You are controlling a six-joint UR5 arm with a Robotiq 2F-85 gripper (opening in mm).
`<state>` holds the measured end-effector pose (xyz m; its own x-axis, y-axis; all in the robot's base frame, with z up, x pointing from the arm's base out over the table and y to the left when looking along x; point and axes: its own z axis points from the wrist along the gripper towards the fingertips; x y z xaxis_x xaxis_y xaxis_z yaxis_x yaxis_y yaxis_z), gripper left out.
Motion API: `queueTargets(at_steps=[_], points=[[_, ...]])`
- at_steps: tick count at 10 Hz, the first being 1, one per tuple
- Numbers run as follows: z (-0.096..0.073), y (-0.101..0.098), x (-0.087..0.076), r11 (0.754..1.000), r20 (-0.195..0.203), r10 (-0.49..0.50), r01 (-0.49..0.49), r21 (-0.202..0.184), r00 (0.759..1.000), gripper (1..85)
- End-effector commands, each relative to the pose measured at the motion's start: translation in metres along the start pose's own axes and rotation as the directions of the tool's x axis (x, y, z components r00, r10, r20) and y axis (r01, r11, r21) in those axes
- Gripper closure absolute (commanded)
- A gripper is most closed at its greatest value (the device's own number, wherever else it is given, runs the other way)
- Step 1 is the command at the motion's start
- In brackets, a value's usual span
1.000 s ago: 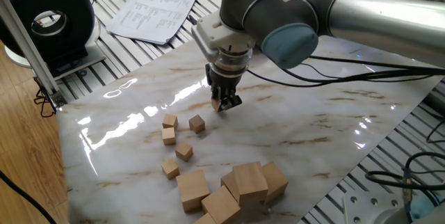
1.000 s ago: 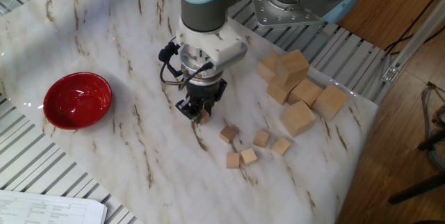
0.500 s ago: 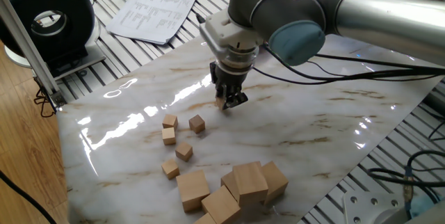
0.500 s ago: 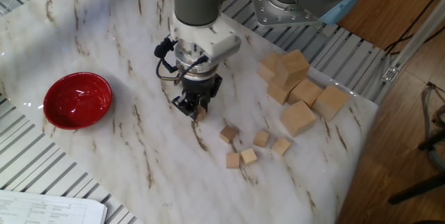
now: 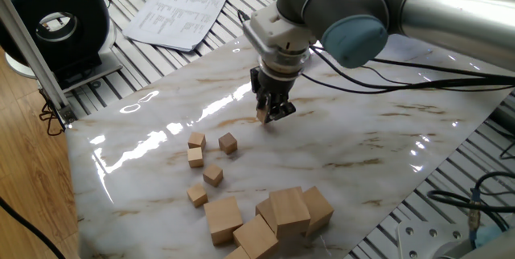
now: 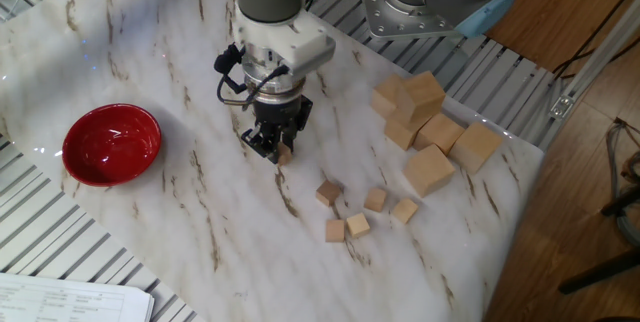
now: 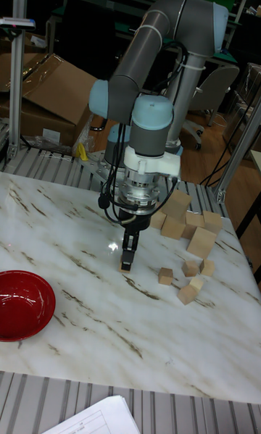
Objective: Stack the blocks into a pyramid shape
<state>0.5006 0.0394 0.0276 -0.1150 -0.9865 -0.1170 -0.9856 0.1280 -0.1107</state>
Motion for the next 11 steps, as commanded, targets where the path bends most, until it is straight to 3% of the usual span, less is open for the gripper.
queueTargets(at_steps=[1,6,9,11], points=[[-0.002,0.002,0.008,1.000,0.027,-0.003,0.003,0.007,1.000,76.7],[0.001,0.001,0.009,1.000,0.029,0.000,0.000,0.011,1.000,76.3],[0.001,0.004,0.001,0.999,0.059,0.053,-0.053,-0.002,0.997,75.7],[0.001,0.004,0.021,0.997,-0.018,0.079,-0.078,0.002,0.997,74.7]])
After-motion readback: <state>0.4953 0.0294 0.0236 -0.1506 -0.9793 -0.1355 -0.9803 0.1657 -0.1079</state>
